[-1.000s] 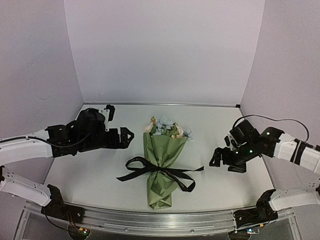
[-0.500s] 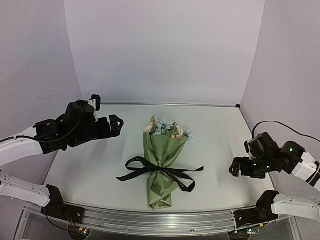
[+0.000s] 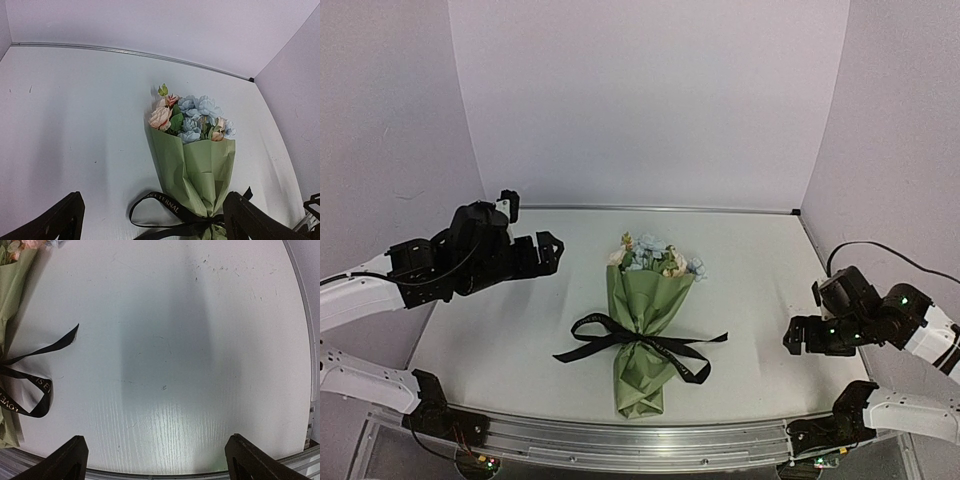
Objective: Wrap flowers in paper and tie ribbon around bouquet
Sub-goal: Reset both arms
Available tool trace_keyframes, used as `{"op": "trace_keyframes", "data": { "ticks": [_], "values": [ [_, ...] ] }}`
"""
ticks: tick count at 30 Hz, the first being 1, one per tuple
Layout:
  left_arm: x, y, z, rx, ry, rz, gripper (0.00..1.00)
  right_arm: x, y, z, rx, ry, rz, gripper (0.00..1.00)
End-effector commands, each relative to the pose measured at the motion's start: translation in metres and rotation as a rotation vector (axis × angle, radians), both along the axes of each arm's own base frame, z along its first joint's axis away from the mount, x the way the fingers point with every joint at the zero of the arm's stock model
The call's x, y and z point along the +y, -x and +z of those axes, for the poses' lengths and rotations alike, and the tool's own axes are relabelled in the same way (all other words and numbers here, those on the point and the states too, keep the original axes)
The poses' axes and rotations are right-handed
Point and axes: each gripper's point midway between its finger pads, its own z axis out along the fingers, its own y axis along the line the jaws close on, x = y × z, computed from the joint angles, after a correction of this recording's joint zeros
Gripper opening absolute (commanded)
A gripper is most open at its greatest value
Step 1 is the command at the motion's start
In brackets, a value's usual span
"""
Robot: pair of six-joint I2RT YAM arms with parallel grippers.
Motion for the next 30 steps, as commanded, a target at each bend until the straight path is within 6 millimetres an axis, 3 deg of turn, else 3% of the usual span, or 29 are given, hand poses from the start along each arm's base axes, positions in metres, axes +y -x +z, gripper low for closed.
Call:
{"op": "trace_keyframes", "data": {
  "ticks": [1, 30],
  "values": [
    [0.0015, -0.0028, 0.0298, -0.050, 0.041, 0.010, 1.00, -0.0041, -0.0009, 0.0019, -0.013, 0.030, 0.007, 0.98],
    [-0.0043, -0.0019, 0.0247, -0.036, 0.037, -0.017, 1.00, -0.0040, 0.0002, 0.0008, -0.012, 0.032, 0.020, 0.98]
  ]
}}
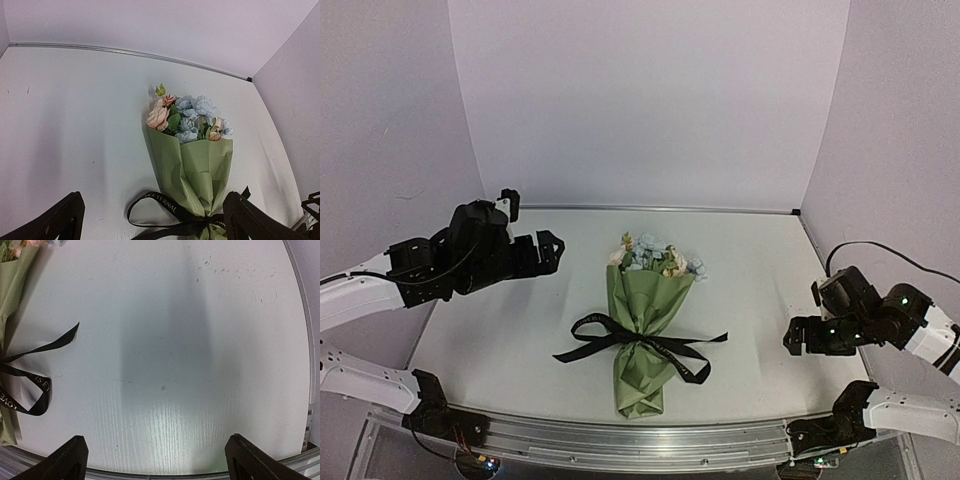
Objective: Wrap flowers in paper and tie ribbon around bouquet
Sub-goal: Reset both arms
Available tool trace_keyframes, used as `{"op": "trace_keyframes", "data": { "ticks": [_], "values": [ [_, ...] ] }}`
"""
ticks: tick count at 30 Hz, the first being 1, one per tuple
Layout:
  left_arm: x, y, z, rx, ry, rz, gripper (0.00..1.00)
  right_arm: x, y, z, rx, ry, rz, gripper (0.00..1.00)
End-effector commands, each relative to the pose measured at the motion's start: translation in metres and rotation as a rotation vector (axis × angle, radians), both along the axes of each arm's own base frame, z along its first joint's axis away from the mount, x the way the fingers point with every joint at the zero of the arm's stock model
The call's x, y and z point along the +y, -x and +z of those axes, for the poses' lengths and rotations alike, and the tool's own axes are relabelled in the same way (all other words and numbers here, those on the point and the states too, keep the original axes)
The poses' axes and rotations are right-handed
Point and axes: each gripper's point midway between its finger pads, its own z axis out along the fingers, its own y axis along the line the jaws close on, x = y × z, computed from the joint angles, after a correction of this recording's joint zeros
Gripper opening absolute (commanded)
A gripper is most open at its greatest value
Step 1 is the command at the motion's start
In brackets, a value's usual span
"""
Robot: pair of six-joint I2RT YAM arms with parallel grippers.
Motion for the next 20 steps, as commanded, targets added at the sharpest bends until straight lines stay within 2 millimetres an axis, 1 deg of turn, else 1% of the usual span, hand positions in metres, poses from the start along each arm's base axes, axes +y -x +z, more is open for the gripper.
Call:
{"op": "trace_keyframes", "data": {
  "ticks": [1, 20],
  "values": [
    [-0.0029, -0.0023, 0.0220, -0.035, 0.029, -0.010, 1.00, -0.0035, 0.0001, 0.0009, -0.009, 0.021, 0.002, 0.98],
    [-0.0030, -0.0010, 0.0218, -0.033, 0.032, -0.016, 1.00, -0.0021, -0.0010, 0.0031, -0.009, 0.023, 0.012, 0.98]
  ]
}}
